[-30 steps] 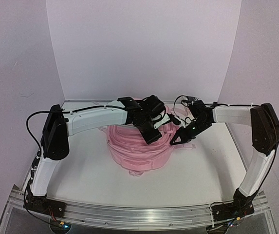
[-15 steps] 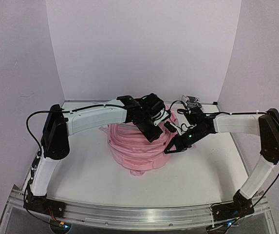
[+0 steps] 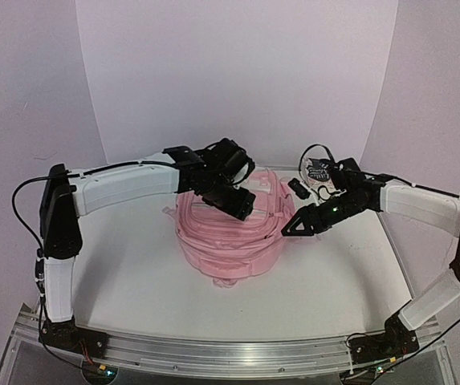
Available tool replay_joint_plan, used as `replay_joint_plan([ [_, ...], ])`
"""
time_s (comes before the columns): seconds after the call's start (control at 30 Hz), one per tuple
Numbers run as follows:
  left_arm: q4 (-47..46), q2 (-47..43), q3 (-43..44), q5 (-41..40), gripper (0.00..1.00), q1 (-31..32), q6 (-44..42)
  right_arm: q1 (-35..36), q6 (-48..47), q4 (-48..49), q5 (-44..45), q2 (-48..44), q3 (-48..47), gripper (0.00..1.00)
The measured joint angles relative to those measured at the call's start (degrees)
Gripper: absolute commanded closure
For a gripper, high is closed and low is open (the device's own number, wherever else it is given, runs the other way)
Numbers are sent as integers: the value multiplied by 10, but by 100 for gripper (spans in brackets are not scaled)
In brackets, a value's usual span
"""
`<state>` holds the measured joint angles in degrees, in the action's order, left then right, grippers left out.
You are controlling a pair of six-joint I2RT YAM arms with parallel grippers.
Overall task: Pack the student bag
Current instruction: Unzip the student bag at the center of the board.
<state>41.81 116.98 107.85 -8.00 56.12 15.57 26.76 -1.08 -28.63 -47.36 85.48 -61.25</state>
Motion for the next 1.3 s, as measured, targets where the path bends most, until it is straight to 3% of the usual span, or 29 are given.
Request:
replay_joint_plan([
  [0.23,2,-49,-25,0,30,48,141,-43,19,-7,-1,69,-51,40],
  [0.5,-9,36,8,23,36,96,236,-43,72,19,-3,143,-58,42],
  [0.83,19,154,184,-5,43,88,167,-89,112,35,-22,155,-78,43],
  [1.0,36,162,213,-16,52,85,133,-114,126,47,-25,158,-88,45],
  [1.3,37,215,234,-10,54,82,99,-108,162,72,-36,178,-88,45],
])
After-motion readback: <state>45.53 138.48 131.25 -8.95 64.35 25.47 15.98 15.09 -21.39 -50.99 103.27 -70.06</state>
